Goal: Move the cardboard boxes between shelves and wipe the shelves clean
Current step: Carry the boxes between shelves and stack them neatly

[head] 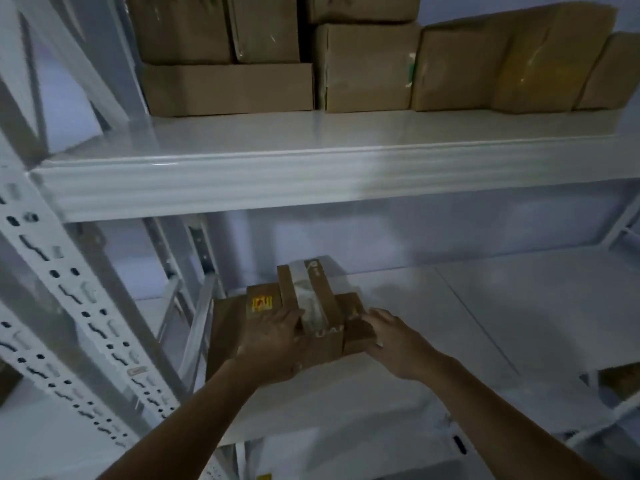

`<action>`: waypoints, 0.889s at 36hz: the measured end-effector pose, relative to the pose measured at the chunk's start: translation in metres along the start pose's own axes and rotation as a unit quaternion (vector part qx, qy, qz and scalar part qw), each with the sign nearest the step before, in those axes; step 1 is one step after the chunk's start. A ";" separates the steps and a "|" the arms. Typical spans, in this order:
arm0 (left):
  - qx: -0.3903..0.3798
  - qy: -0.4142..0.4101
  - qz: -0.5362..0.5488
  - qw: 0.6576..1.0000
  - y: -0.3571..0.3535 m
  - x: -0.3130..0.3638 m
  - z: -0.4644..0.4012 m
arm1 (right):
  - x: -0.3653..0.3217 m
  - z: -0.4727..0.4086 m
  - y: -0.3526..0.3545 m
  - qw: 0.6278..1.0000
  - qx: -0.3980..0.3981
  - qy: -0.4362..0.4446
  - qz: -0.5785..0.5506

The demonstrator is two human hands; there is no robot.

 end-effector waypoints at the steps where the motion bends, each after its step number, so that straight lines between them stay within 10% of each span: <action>1: 0.009 0.024 0.031 0.999 0.004 0.002 -0.003 | 0.008 -0.008 0.000 1.000 -0.007 0.003 -0.007; 32: -0.002 0.298 0.176 0.938 -0.048 -0.067 -0.068 | 0.060 -0.144 -0.075 0.996 -0.054 -0.062 0.013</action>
Point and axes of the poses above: each hand's wrist, its own z-axis away from the middle knuckle, its own y-axis out of the back of the hand, x = y × z, the point moved 3 cm from there along -z, towards the middle knuckle, and after that the axes turned 4 degrees about y, right-handed, at the moved point
